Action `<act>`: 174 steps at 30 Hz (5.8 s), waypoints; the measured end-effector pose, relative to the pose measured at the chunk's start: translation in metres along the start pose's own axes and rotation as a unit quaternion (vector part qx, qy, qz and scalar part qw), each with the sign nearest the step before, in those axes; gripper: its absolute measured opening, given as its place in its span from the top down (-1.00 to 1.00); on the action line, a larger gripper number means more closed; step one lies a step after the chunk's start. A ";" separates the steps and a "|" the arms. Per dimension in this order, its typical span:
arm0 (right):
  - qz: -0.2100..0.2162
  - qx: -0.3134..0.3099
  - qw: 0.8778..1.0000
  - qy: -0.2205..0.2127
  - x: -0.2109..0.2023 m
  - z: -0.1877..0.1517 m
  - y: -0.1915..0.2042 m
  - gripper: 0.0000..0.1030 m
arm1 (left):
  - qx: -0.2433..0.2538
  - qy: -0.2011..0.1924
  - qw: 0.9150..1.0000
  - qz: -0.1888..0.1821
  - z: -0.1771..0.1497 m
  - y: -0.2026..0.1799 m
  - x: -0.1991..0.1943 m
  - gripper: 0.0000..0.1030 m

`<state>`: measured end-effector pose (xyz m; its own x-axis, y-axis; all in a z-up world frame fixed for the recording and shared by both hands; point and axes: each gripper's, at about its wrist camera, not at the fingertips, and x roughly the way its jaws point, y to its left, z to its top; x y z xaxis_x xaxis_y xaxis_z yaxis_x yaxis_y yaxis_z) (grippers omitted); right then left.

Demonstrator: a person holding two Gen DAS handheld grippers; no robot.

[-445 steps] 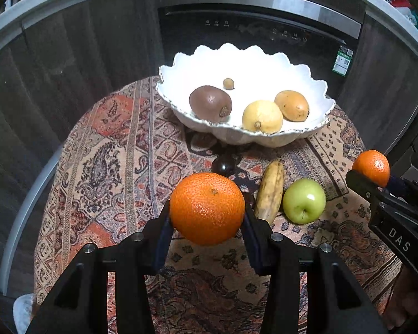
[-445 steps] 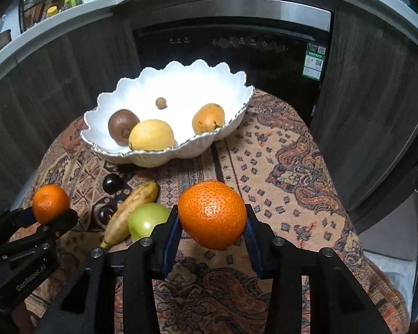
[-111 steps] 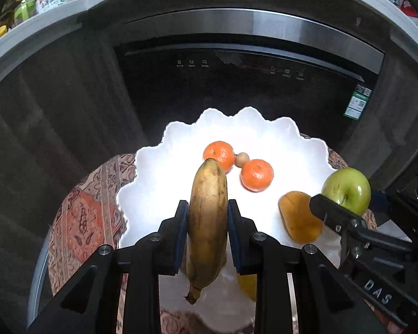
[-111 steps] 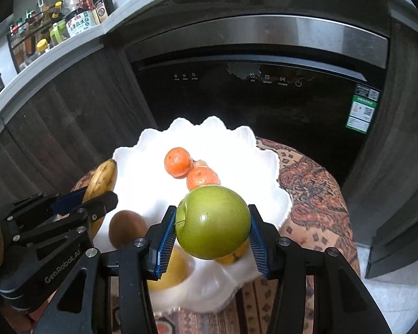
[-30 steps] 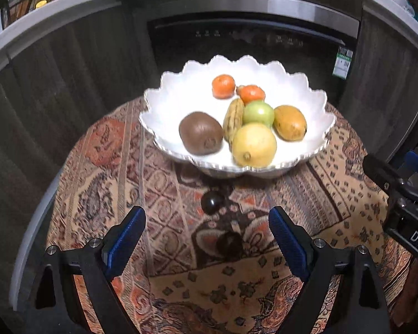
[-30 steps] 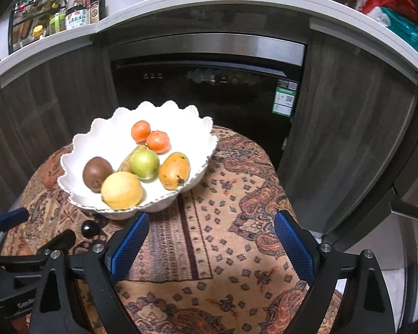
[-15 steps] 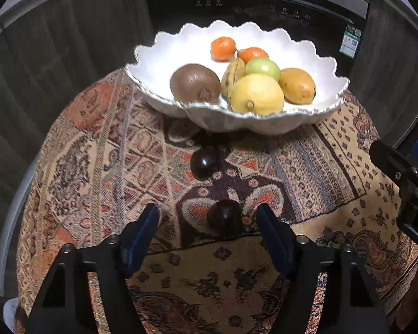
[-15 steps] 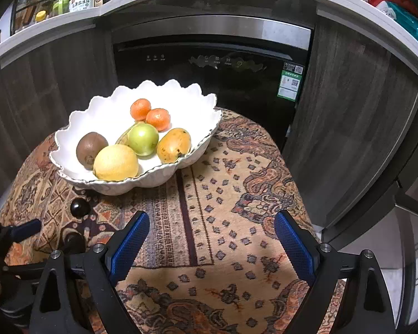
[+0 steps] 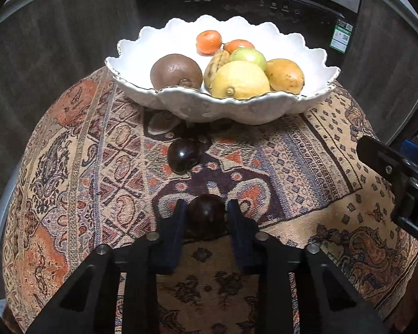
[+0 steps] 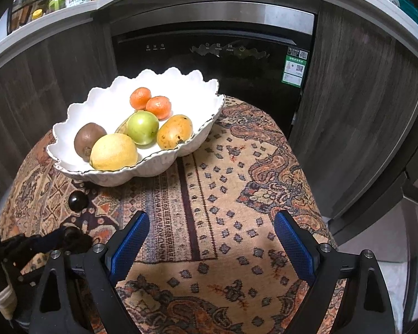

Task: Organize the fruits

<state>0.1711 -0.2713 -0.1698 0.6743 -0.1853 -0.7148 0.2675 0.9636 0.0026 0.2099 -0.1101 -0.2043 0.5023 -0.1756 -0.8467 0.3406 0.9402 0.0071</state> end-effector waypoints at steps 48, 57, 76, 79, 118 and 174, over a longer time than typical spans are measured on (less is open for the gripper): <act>0.076 -0.112 0.989 0.059 0.054 0.002 0.177 0.09 | -0.125 -0.054 0.988 0.069 -0.006 0.164 -0.040 0.49; 0.080 -0.123 0.987 0.060 0.061 0.000 0.181 0.44 | -0.125 -0.047 0.989 0.064 -0.005 0.162 -0.033 0.49; 0.093 -0.119 0.988 0.039 0.002 0.004 0.137 0.44 | -0.093 -0.051 0.994 0.020 0.007 0.122 -0.050 0.49; 0.088 -0.110 0.989 0.034 -0.009 0.013 0.126 0.44 | -0.078 -0.058 0.995 0.015 0.017 0.106 -0.058 0.49; 0.071 -0.076 0.995 -0.011 0.022 0.144 0.058 0.44 | -0.002 -0.097 0.995 -0.001 0.182 0.053 -0.036 0.49; 0.024 -0.039 0.997 -0.055 -0.080 0.116 0.039 -0.56 | -0.030 -0.117 0.992 0.035 0.119 0.055 -0.145 -0.72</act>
<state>0.2074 -0.2413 -0.0309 0.7577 -0.1542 -0.6342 0.1818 0.9831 -0.0219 0.2500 -0.0681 -0.0174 0.6956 -0.1655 -0.6991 0.2535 0.9670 0.0233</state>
